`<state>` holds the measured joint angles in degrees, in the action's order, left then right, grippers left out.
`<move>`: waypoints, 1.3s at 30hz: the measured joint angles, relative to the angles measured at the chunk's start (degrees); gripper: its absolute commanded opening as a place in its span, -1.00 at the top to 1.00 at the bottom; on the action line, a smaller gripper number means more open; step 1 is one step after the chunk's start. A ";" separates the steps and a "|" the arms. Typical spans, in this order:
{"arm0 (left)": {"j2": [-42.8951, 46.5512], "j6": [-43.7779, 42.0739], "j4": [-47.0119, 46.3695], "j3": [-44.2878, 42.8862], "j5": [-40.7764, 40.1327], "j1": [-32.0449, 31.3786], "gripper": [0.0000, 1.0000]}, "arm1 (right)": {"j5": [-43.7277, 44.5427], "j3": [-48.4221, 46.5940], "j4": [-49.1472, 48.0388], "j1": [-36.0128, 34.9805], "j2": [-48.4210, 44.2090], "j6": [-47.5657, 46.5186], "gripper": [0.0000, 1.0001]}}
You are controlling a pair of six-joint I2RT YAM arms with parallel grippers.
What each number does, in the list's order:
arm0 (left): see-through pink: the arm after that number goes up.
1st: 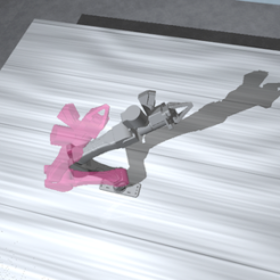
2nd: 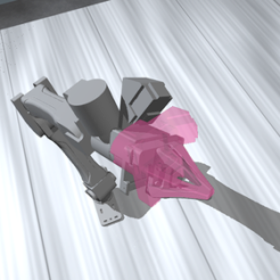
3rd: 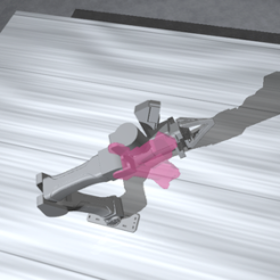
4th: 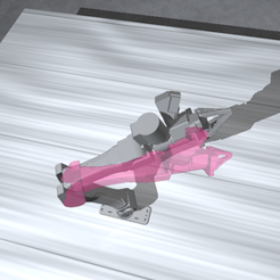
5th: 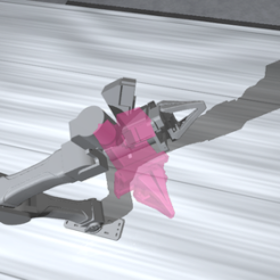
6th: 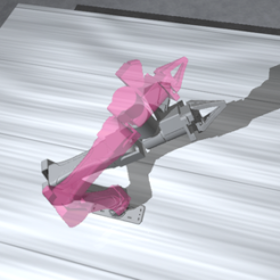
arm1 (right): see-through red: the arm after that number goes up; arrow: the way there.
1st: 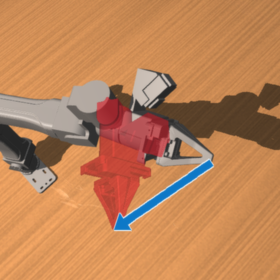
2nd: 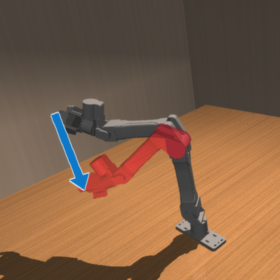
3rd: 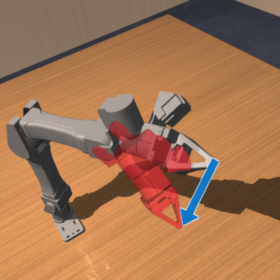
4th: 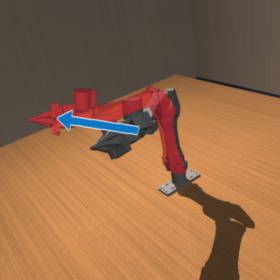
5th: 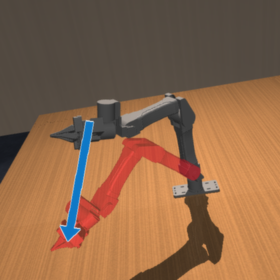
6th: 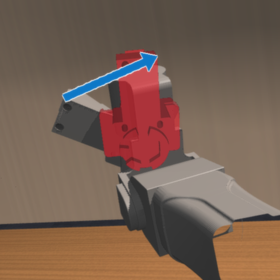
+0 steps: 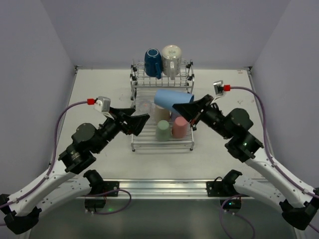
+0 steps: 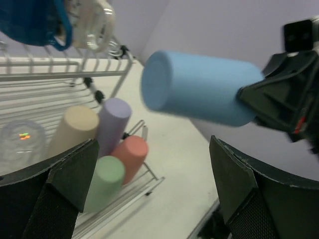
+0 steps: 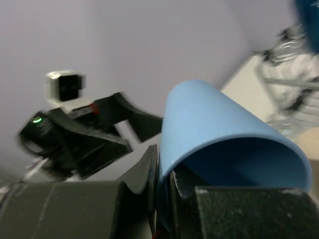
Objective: Unload the cups from the dish rack
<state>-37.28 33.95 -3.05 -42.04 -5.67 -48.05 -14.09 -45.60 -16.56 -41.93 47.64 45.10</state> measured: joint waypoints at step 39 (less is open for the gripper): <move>-5.42 -9.05 17.00 5.40 -2.71 0.02 -1.00 | 20.26 -76.63 72.87 35.80 73.64 -35.47 1.00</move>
<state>-42.70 24.91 13.96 -36.64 -8.38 -48.03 6.17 -122.23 56.31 -6.13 121.27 9.63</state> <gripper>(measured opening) 0.997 0.103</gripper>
